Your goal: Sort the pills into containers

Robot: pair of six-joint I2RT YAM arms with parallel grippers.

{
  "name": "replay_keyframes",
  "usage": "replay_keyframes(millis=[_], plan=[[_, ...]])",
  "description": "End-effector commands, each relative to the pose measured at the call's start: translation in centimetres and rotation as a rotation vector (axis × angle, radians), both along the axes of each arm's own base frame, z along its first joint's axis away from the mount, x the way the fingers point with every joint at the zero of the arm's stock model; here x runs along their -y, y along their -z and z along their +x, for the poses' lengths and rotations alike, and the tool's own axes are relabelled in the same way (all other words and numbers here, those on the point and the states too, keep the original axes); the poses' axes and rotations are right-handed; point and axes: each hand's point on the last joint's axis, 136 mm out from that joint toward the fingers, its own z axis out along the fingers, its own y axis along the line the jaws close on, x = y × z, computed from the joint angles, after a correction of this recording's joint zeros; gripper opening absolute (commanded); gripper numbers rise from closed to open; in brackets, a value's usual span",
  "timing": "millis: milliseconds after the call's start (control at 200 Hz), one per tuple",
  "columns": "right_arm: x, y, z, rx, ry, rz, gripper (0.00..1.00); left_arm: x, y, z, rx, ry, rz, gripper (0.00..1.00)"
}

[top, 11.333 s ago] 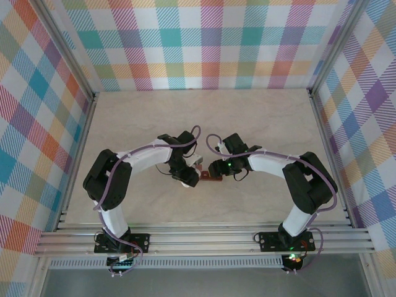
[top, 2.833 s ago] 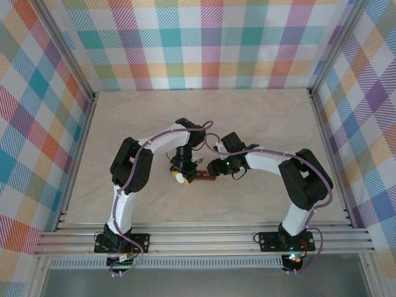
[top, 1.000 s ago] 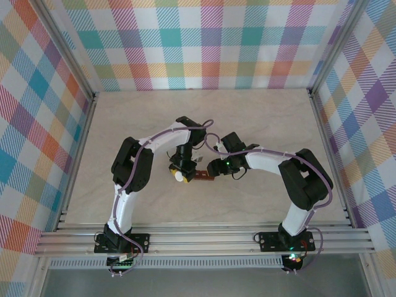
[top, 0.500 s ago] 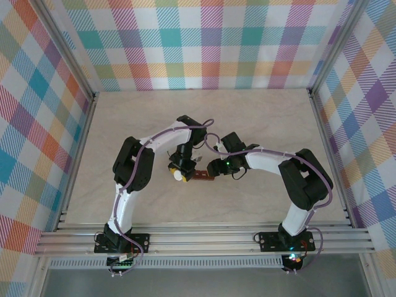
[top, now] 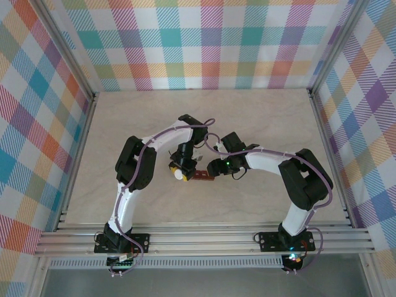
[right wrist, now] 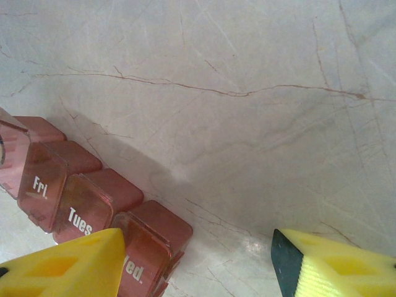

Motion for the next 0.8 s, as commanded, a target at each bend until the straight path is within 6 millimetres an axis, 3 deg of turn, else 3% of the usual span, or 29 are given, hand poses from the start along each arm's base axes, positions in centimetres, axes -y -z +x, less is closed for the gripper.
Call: replay_keyframes(millis=[0, 505, 795], plan=[[-0.7, 0.1, -0.9, -0.029, -0.028, 0.017, 0.66, -0.5, -0.4, -0.5, -0.038, -0.002, 0.027, 0.00], [-0.6, 0.1, -0.9, -0.026, -0.027, 0.016, 0.66, -0.5, 0.3, -1.4, -0.083, -0.002, 0.035, 0.00], [-0.7, 0.1, -0.9, -0.028, -0.027, 0.017, 0.66, -0.3, -0.8, -0.9, -0.052, -0.001, 0.026, 0.00]])
